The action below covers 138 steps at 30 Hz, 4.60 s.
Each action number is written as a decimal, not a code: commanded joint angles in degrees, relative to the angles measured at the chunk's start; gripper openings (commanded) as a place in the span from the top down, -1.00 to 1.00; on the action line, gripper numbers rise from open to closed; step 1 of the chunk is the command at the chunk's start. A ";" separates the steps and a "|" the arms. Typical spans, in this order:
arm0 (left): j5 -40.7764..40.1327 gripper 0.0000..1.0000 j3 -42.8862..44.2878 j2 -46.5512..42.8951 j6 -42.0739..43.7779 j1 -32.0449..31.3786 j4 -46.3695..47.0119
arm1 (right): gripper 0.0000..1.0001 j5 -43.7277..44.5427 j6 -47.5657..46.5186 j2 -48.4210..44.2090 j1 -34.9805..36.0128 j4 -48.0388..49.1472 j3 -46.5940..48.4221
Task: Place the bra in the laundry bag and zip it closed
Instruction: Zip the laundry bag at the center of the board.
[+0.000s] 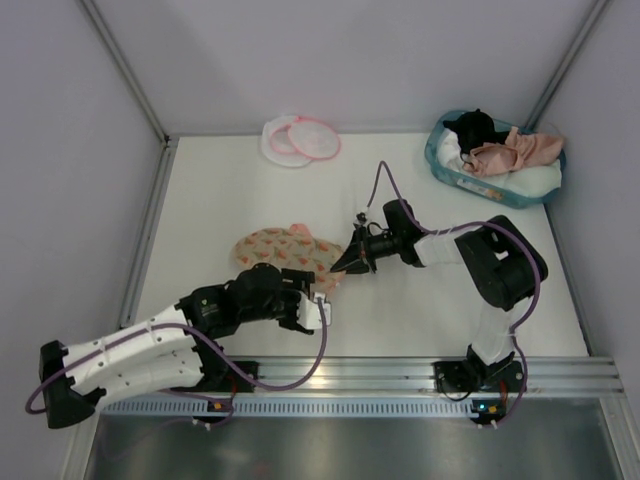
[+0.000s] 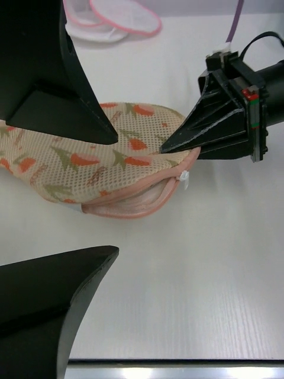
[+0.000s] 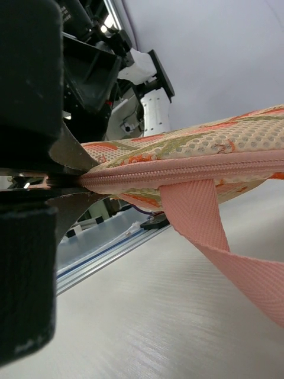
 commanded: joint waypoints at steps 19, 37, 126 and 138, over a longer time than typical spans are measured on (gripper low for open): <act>-5.81 0.00 28.64 35.39 27.03 -11.97 -18.43 | 1.00 5.00 -7.65 -1.65 -0.38 -11.04 5.42; -20.68 -0.09 52.12 64.93 13.33 -13.83 -37.77 | 1.00 8.79 -12.58 -2.44 -0.11 -17.74 6.21; -16.03 1.00 43.95 57.99 -10.24 -7.06 -14.49 | 0.68 1.66 -21.99 -1.91 -1.26 -29.34 10.61; -5.40 1.00 29.65 48.86 -6.99 -11.27 -14.58 | 1.00 2.28 -28.66 0.99 -2.75 -36.81 15.53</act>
